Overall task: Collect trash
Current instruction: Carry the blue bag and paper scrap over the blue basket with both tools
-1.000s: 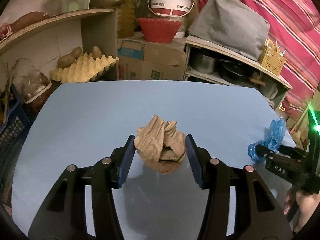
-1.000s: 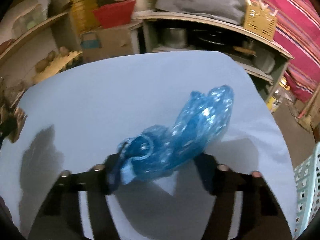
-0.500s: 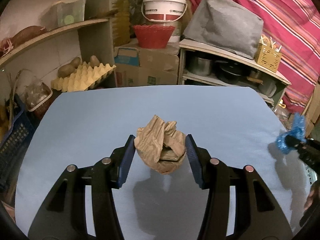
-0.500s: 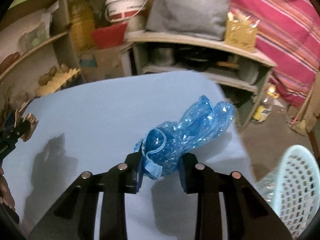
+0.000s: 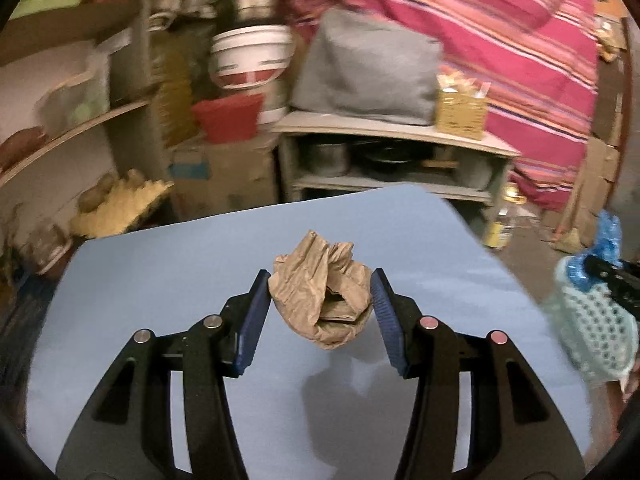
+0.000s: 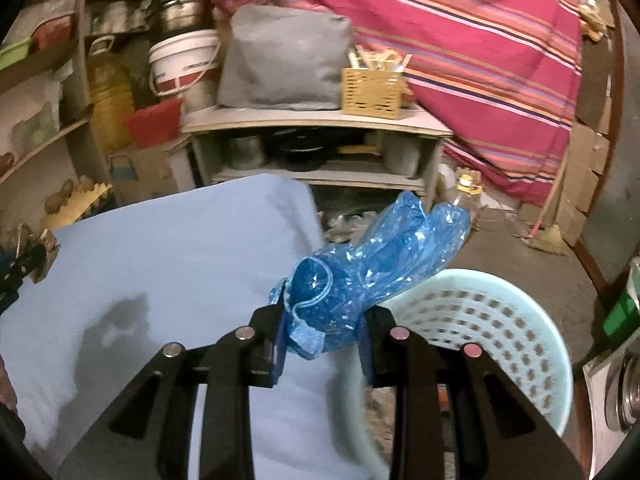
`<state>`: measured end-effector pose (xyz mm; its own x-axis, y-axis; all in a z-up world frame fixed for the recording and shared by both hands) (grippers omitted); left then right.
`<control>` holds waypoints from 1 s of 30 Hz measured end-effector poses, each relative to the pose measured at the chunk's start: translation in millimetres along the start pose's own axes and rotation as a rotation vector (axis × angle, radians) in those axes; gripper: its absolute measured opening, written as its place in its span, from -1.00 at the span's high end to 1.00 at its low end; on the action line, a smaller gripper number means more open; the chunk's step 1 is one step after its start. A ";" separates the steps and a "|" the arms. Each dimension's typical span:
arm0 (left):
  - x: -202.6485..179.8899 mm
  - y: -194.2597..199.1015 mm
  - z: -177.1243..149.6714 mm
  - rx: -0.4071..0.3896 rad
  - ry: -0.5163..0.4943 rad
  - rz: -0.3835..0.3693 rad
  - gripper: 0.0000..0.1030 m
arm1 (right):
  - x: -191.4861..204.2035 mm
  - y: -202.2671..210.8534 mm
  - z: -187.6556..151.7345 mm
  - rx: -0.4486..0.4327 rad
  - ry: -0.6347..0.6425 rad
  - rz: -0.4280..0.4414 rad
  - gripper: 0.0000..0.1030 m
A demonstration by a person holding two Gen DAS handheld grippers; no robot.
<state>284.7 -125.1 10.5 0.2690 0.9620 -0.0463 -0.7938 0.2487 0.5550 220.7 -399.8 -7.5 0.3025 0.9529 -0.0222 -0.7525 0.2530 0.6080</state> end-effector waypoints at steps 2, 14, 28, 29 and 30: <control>-32.0 5.8 -2.0 -0.002 -0.015 -0.048 0.03 | -14.6 4.5 -1.3 -0.007 -0.016 -0.012 0.43; -202.6 1.4 -19.1 0.036 -0.081 -0.232 0.03 | -131.1 23.1 -20.8 -0.009 -0.097 -0.076 0.43; -322.0 -38.0 -53.2 0.143 -0.181 -0.321 -0.23 | -202.9 14.6 -44.4 0.024 -0.242 -0.065 0.43; -319.6 -36.5 -52.4 0.140 -0.173 -0.318 -0.40 | -202.9 13.0 -45.4 0.029 -0.241 -0.063 0.43; -316.2 -35.8 -49.9 0.140 -0.165 -0.319 -0.48 | -202.8 12.2 -46.9 0.032 -0.241 -0.061 0.43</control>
<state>200.8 -432.5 -36.2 0.5839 0.8047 -0.1069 -0.5767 0.5039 0.6430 122.7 -582.1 -32.8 0.4802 0.8678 0.1278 -0.7108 0.2997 0.6363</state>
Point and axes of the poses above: each gripper's, at about its wrist camera, not at the fingertips, and y roughly against the way its jaws point, x to its left, z to its top, the point moved 5 cm from there along -y, roughly the way its jaws point, and after that the axes turned 3 degrees about y, right-handed, at the moved point
